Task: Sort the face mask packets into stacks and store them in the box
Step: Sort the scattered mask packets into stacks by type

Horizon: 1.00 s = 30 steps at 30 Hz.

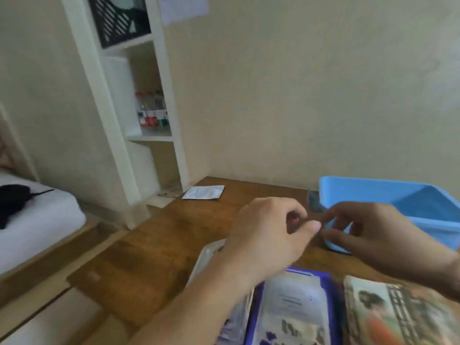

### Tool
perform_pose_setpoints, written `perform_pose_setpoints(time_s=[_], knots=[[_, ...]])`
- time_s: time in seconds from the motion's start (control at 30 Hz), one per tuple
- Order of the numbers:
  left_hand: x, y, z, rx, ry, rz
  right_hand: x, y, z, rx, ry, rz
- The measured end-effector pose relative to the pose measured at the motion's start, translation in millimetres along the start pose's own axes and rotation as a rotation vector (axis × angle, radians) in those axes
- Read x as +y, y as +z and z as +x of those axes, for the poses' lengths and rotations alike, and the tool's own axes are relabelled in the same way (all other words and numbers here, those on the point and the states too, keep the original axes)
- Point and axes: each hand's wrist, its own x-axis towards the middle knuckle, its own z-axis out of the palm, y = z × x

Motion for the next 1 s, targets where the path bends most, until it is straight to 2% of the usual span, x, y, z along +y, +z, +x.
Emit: perform_pose_setpoints(time_s=[0.13,0.23,0.33,0.53,0.7,0.87,0.93,1.0], knots=[[-103.2,-14.4,14.7,-0.115,-0.249,0.111,-30.4,75.5,82.3,-0.126,-0.111,-0.288],[-181.4,-18.9,24.9,-0.215,-0.377,0.148,-46.3,134.0,149.8,-0.224,-0.140,-0.440],[-245.5,-14.0,41.4,-0.275,-0.486,0.163,-51.5,187.7,207.7,-0.249,-0.217,-0.620],[-333.5,4.8,82.4,-0.241,-0.501,0.185,-41.6,266.4,279.0,-0.310,-0.272,-0.796],[-372.3,18.8,96.2,-0.233,-0.471,0.279,-38.9,288.9,313.6,-0.270,-0.350,-0.893],[-387.6,22.9,97.7,-0.199,-0.417,0.291,-42.7,295.8,325.7,-0.317,-0.372,-0.890],[-391.4,23.5,95.8,-0.183,-0.422,0.245,-44.4,293.0,322.1,-0.244,-0.308,-0.757],[-392.5,23.5,92.7,-0.065,-0.497,0.071,-45.5,283.0,314.3,-0.112,-0.252,-0.485]])
